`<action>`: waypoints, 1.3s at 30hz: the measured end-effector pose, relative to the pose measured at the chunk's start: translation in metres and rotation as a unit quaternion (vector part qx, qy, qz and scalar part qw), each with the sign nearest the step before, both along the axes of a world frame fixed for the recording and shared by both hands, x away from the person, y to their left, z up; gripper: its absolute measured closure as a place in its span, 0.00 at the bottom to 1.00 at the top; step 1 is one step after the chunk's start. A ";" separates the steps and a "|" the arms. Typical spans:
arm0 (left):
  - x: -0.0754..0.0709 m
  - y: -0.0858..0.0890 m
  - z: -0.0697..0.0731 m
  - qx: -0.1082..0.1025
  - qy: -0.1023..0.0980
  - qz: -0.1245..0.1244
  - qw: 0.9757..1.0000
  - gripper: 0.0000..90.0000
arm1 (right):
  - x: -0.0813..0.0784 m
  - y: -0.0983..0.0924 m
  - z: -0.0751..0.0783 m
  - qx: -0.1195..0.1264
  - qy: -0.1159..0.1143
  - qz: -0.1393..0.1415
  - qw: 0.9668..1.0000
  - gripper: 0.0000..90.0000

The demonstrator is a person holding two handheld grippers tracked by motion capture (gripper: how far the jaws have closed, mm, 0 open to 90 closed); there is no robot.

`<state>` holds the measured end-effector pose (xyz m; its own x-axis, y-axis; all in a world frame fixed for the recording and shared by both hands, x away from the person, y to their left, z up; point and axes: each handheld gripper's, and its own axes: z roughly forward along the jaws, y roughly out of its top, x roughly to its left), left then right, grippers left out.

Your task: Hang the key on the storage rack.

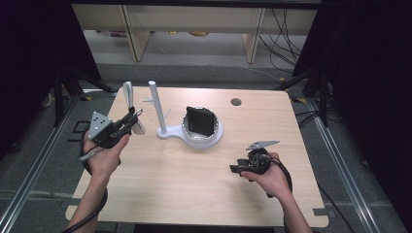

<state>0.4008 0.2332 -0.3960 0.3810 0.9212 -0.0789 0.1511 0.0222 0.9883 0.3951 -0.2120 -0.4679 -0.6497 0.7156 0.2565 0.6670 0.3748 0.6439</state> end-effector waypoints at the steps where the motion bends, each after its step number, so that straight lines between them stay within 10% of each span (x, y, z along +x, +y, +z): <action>1: 0.003 -0.001 0.000 0.002 -0.002 0.008 1.000 0.88 | 0.000 0.000 0.000 0.000 0.000 0.000 1.000 0.60; 22: 0.016 -0.005 0.005 0.002 -0.014 0.051 0.999 0.88 | 0.000 -0.001 -0.002 -0.001 -0.002 -0.007 1.000 0.60; 39: 0.015 -0.021 0.010 0.047 -0.039 0.063 0.996 0.88 | 0.001 0.000 -0.004 -0.002 0.005 -0.007 1.000 0.59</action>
<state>0.4156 0.2119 -0.3859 0.2630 0.9641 0.0354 0.0750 -0.0570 0.9956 0.3959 -0.2124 -0.4722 -0.6364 0.7261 0.2602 0.6792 0.3676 0.6353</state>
